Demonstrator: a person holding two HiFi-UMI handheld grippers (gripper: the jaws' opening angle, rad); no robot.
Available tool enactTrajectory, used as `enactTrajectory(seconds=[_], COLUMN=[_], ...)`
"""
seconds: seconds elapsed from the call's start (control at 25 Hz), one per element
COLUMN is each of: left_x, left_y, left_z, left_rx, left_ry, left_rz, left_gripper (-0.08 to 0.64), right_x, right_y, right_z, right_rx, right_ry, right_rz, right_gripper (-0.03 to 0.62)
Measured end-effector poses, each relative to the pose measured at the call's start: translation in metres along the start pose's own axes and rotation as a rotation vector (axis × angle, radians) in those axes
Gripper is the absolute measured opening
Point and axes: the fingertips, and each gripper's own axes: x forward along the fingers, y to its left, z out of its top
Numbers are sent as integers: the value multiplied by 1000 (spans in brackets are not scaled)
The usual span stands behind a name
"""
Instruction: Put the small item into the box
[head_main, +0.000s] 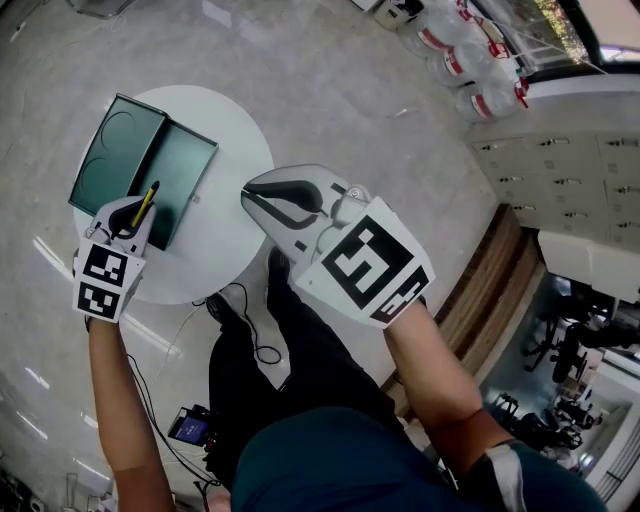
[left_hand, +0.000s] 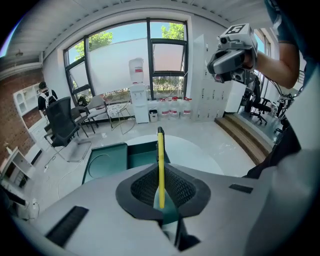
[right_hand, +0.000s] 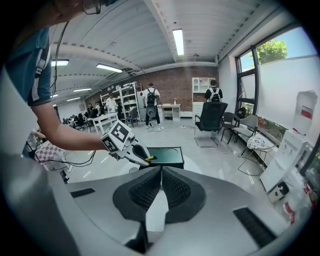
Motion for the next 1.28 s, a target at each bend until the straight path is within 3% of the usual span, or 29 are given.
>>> enactTrajectory(seconds=[0.88, 1.28], left_x=[20, -18], left_y=[-1, -7], left_z=[-8, 13], left_rx=[-7, 13], left_ry=[70, 41], left_rz=[-25, -22], left_gripper=[41, 41], right_x=[3, -18], right_y=[-3, 13], right_z=[-6, 17], right_rx=[15, -2], right_ry=[13, -6], right_rz=[9, 0], right_gripper=[38, 40])
